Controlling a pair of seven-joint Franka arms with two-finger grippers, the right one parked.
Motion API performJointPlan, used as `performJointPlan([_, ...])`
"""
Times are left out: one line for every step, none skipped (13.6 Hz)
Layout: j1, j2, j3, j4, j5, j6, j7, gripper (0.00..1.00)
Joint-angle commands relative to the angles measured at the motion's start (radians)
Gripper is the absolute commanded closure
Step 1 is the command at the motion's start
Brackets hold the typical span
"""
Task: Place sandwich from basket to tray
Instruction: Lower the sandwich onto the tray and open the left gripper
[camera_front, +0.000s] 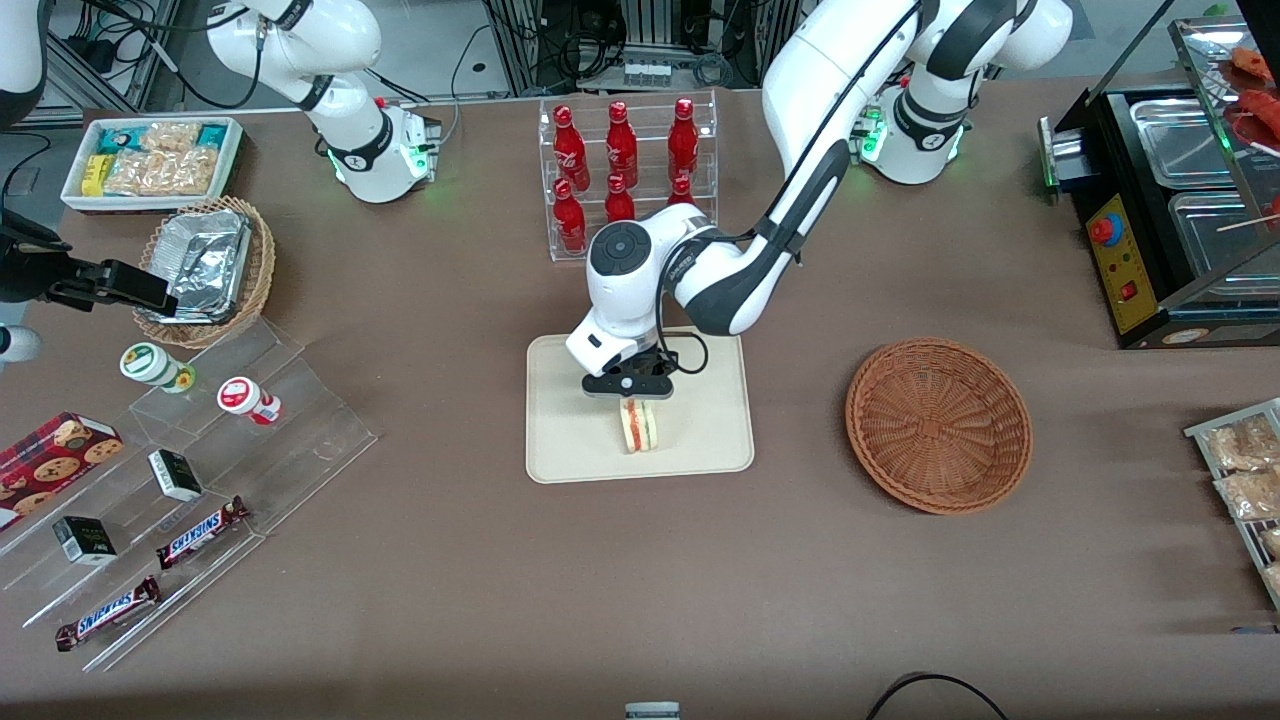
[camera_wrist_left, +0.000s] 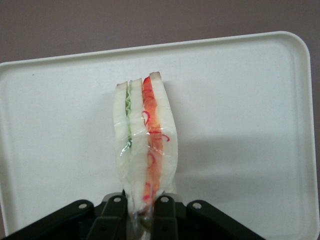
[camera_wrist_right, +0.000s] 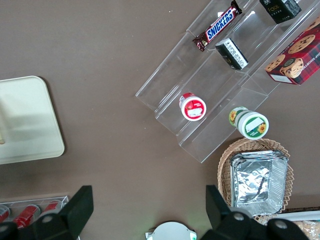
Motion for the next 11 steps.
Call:
performJointPlan([-0.02,0.03,0.016,0.032,0.022,0.024,-0.033,1.0])
performJointPlan([-0.022,0.033,0.016,0.031,0.022,0.024,-0.039,1.0])
performJointPlan([-0.022,0.039,0.016,0.031,0.022,0.024,-0.041,0.97])
performJointPlan([-0.02,0.044,0.016,0.032,0.019,0.024,-0.041,0.85])
performJointPlan([-0.02,0.045,0.016,0.029,0.019,0.025,-0.041,0.68])
performJointPlan([-0.02,0.044,0.016,0.029,0.019,0.024,-0.039,0.37])
performJointPlan([-0.02,0.041,0.016,0.029,0.019,0.024,-0.041,0.0])
performJointPlan([-0.02,0.035,0.016,0.034,0.014,0.024,-0.042,0.0])
performJointPlan([-0.019,0.028,0.016,0.034,0.013,0.021,-0.042,0.0])
performJointPlan([-0.017,0.003,0.017,0.034,0.014,0.013,-0.044,0.0])
performJointPlan([-0.014,-0.025,0.017,0.032,0.013,0.003,-0.045,0.0])
